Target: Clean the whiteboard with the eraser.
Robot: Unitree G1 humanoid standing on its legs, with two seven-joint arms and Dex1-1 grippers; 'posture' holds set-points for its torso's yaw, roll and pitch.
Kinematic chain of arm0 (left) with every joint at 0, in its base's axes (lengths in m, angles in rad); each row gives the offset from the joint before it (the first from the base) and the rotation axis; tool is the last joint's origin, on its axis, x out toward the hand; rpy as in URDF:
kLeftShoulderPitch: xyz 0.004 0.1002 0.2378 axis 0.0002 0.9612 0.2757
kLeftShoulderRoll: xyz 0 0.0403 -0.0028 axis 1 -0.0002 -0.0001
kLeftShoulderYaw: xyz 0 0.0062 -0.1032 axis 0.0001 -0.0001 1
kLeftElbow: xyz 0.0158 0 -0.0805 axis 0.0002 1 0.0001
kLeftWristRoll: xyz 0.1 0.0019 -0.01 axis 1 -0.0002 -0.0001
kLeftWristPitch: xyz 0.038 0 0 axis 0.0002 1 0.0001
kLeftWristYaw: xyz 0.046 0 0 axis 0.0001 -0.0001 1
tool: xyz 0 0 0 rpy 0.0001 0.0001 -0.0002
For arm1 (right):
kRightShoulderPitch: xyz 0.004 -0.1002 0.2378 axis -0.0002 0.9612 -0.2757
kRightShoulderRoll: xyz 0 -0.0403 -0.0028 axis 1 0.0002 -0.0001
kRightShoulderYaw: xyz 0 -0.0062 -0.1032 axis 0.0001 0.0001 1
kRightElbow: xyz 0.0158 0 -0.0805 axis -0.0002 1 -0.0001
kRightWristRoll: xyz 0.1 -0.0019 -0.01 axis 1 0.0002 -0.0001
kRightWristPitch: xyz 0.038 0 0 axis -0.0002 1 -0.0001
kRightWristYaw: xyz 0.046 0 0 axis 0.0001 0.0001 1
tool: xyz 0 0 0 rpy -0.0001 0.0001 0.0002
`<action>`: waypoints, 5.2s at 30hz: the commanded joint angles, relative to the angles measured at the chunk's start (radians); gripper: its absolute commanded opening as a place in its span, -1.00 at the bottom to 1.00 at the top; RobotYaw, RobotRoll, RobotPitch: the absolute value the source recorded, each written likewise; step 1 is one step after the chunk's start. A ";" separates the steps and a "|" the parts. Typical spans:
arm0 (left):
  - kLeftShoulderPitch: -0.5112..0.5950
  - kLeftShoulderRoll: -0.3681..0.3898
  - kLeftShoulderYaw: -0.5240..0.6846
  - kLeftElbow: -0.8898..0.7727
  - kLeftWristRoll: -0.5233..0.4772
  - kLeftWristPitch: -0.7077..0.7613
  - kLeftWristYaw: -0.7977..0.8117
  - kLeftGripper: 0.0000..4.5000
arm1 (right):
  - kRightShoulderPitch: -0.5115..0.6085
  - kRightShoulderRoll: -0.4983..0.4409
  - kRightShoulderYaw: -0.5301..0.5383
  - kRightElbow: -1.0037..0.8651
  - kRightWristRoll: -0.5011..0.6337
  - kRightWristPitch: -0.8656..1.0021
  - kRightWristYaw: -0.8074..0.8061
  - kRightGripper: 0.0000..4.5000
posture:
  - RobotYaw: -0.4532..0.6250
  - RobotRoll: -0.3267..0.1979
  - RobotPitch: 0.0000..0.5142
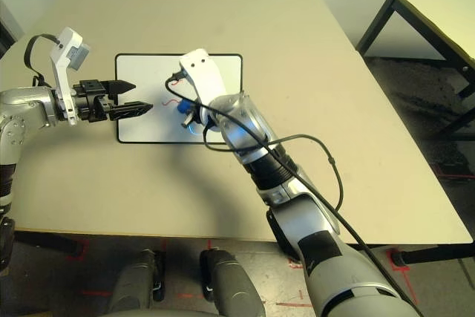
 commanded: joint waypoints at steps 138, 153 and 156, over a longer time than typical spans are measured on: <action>0.049 0.020 -0.006 -0.061 -0.029 0.087 0.011 1.00 | -0.018 0.038 0.168 0.015 0.030 0.062 0.097 -0.73 | -0.20 0.25 -0.46; 0.054 0.022 -0.004 -0.063 -0.033 0.085 0.016 1.00 | -0.126 0.027 0.072 0.206 0.014 -0.041 0.056 -0.73 | -0.20 0.25 -0.45; 0.056 0.022 -0.002 -0.065 -0.035 0.086 0.019 1.00 | -0.083 0.038 0.095 0.159 0.018 -0.005 0.065 -0.73 | -0.20 0.25 -0.45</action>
